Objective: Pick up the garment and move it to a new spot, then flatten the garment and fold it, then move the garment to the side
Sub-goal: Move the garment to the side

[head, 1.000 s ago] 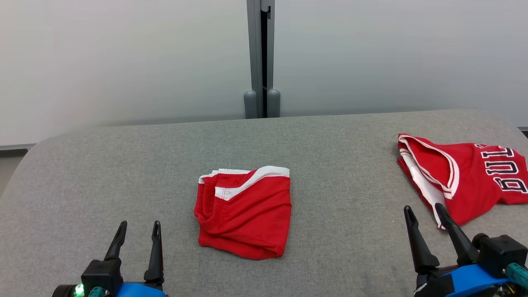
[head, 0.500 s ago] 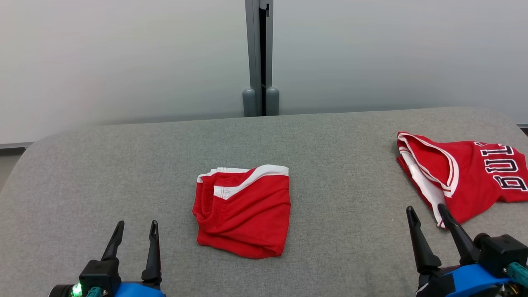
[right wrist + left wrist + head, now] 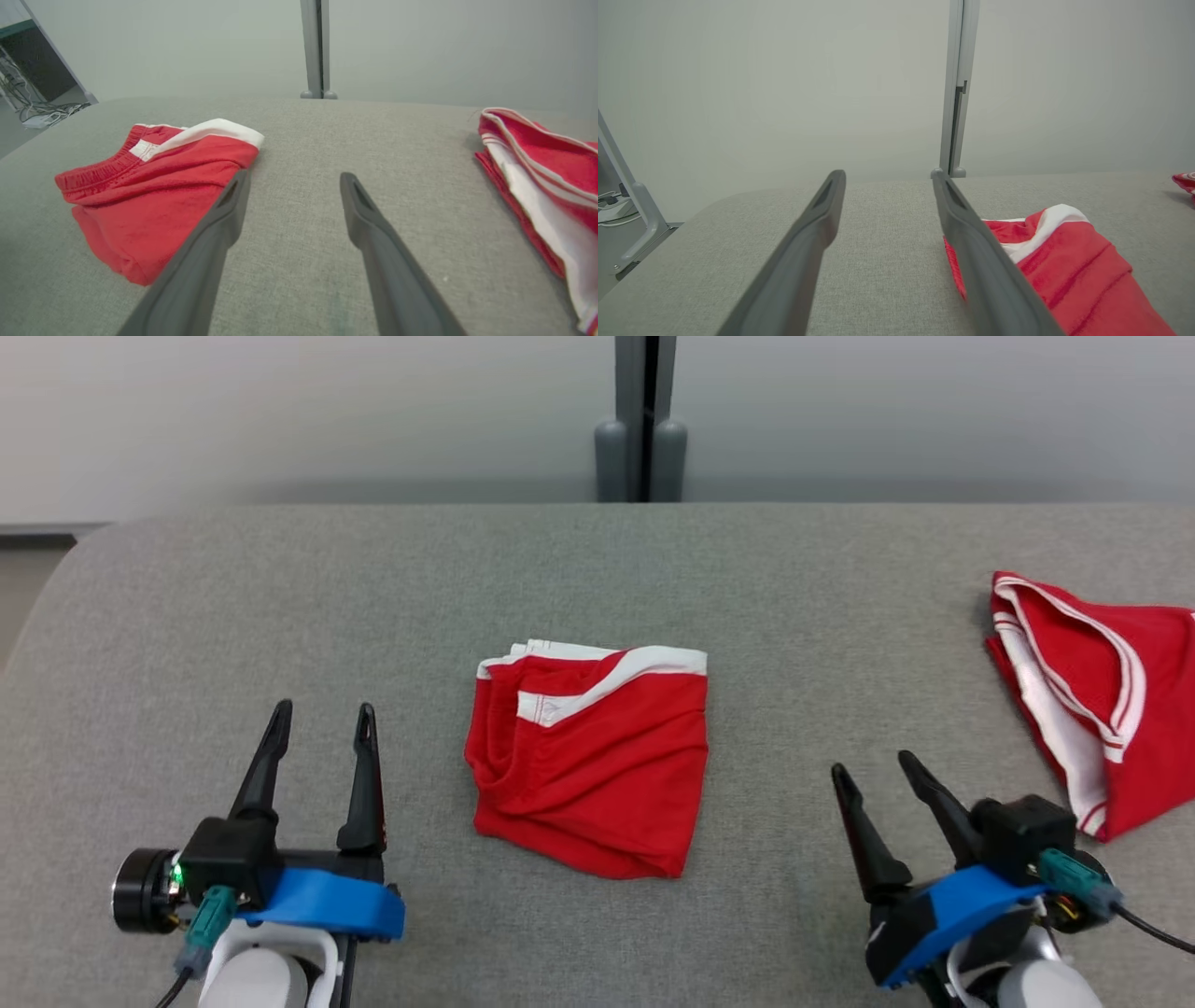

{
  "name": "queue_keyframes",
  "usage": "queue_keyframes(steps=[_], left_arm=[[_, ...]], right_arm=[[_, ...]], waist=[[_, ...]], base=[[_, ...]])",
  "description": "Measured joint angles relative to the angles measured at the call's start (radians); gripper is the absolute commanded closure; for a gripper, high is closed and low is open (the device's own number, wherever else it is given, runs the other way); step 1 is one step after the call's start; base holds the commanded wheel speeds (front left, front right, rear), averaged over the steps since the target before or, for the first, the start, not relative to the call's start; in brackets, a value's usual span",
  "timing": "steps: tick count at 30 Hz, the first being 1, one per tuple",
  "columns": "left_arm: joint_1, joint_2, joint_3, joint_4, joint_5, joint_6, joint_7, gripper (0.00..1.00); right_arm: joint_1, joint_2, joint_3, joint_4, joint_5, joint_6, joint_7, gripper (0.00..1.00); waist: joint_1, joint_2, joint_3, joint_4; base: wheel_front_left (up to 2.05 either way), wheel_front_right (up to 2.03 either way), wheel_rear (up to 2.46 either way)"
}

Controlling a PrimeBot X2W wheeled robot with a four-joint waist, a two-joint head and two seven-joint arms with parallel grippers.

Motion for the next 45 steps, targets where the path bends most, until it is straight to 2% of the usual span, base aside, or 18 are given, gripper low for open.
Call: queue_keyframes(steps=[9,14,15,16,17,18,24,30,40,45], left_arm=[[-0.102,-0.036,-0.006,0.031,0.018,-0.023,-0.012,0.00],[-0.108,-0.056,-0.001,0.033,0.030,-0.029,-0.013,0.00],[-0.110,-0.060,0.001,0.032,0.036,-0.031,-0.013,0.00],[-0.110,-0.063,0.002,0.030,0.037,-0.032,-0.014,0.00],[-0.110,-0.065,0.005,0.028,0.041,-0.032,-0.014,0.00],[-0.110,-0.065,0.009,0.027,0.046,-0.033,-0.014,0.00],[-0.107,-0.070,0.032,0.015,0.062,-0.038,-0.014,0.00],[-0.082,-0.059,0.061,-0.008,0.080,-0.032,-0.014,0.00],[-0.055,-0.040,0.064,-0.063,0.096,-0.022,-0.013,0.00],[-0.066,-0.033,0.053,-0.083,0.099,-0.023,-0.001,0.00]], right_arm=[[-0.183,0.013,0.135,0.256,0.040,0.000,-0.049,0.00],[-0.261,0.017,0.182,0.409,0.078,0.000,-0.038,0.00],[-0.272,0.016,0.192,0.426,0.103,0.000,-0.042,0.08],[-0.288,0.016,0.203,0.443,0.118,0.000,-0.040,0.50],[-0.303,0.016,0.213,0.459,0.127,0.000,-0.036,0.87],[-0.312,0.016,0.220,0.470,0.132,0.000,-0.037,1.00],[-0.330,0.017,0.260,0.495,0.152,0.000,-0.060,1.00],[-0.321,0.011,0.271,0.477,0.128,0.000,-0.086,1.00],[-0.246,-0.123,0.201,0.412,0.142,0.001,-0.088,1.00],[-0.243,-0.185,0.169,0.381,0.144,0.000,-0.068,1.00]], waist=[[0.0001,0.0001,0.114,0.103],[0.0000,0.0001,0.148,0.144],[0.0000,0.0001,0.151,0.149],[0.0000,0.0000,0.154,0.153],[-0.0001,0.0001,0.154,0.153],[-0.0002,0.0000,0.154,0.153],[-0.0003,0.0000,0.151,0.130],[-0.0002,0.0000,0.150,0.063],[-0.0003,0.0000,0.160,-0.118],[-0.0003,-0.0001,0.169,-0.183]], base=[[0.00,0.00,0.00],[0.00,0.00,0.00],[0.00,0.00,0.00],[0.00,0.00,0.00],[0.00,0.00,0.00],[0.00,0.00,0.00],[0.00,0.00,0.00],[0.00,0.00,0.00],[0.00,0.00,0.00],[0.00,0.00,0.00]])
